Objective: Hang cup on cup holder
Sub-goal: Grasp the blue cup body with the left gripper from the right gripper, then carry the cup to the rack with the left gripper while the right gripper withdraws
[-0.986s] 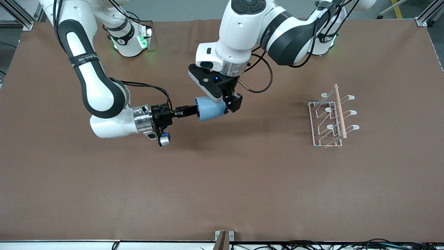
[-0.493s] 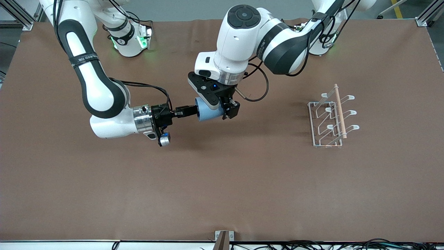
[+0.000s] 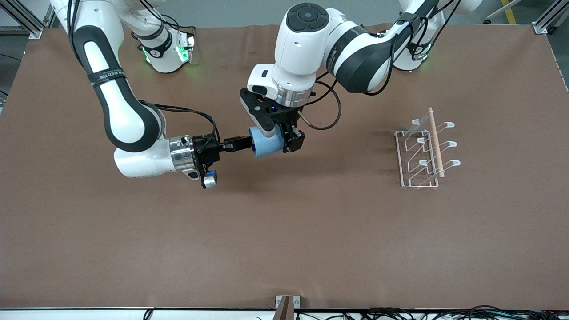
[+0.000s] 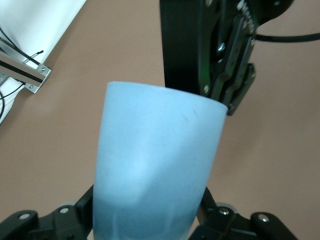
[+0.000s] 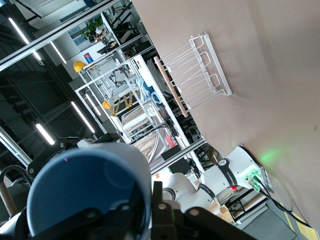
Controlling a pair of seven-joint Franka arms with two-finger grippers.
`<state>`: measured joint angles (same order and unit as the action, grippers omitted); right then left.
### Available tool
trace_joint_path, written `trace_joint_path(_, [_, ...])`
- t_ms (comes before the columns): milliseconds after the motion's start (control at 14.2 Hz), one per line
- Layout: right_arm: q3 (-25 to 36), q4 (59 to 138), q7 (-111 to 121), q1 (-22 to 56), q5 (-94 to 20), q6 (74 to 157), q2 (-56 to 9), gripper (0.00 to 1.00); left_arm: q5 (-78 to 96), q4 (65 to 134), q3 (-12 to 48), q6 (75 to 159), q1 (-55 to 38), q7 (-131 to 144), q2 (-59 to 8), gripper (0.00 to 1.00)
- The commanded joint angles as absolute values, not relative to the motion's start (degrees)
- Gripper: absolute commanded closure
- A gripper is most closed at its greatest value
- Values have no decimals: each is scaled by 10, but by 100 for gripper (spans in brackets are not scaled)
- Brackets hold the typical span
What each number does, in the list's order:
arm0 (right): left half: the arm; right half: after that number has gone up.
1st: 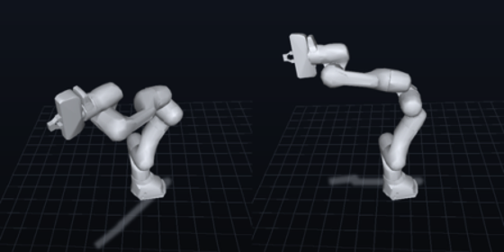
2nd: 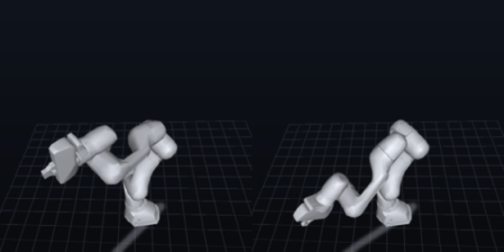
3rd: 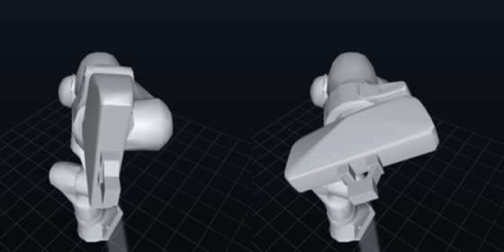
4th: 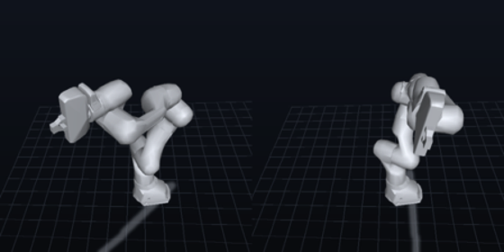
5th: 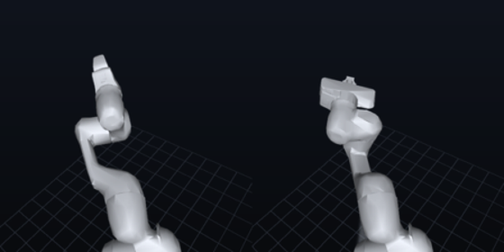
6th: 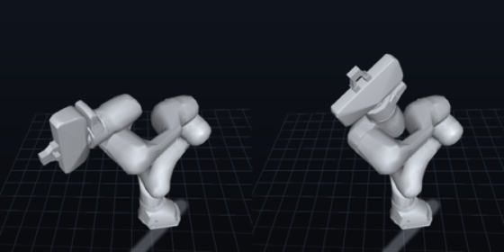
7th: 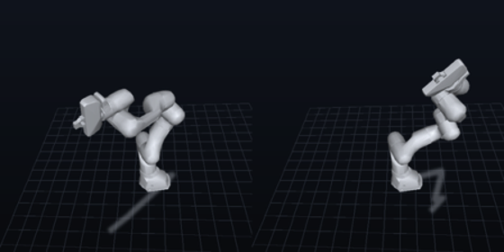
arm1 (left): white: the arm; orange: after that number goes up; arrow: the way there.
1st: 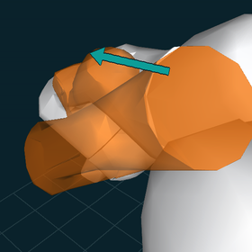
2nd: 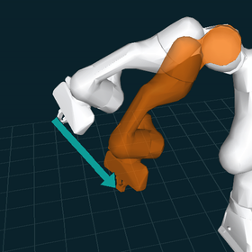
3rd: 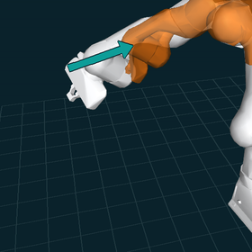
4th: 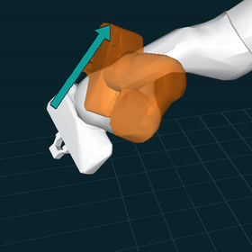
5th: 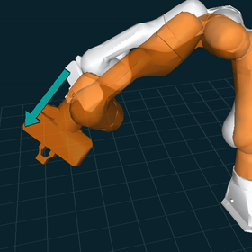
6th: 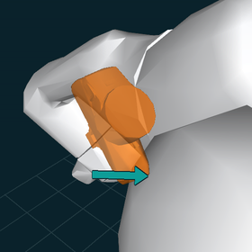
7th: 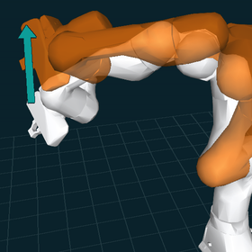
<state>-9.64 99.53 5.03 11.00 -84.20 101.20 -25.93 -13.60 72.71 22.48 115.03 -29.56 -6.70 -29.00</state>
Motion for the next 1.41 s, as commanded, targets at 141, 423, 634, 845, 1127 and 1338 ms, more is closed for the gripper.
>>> trace_joint_path(141, [-93, 1002, 54, 89, -840, 972, -255, 0, -166, 715, 221, 1092, -288, -60, -287, 84])
trace_joint_path(423, [-90, 1004, 47, 39, -696, 991, -248, 0, -218, 715, 220, 1019, -283, -60, -279, 84])
trace_joint_path(634, [-70, 1004, 52, 4, -578, 1011, -234, 0, -267, 719, 219, 945, -270, -68, -280, 84])
trace_joint_path(845, [-71, 998, 54, -61, -465, 980, -217, 0, -314, 729, 219, 863, -251, -142, -282, 84])
trace_joint_path(1127, [-71, 993, 49, -62, -354, 993, -186, 0, -386, 779, 219, 776, -244, -219, -283, 84])
trace_joint_path(1338, [-72, 995, 20, -28, -258, 1026, -164, 0, -432, 823, 219, 731, -223, -286, -283, 84])
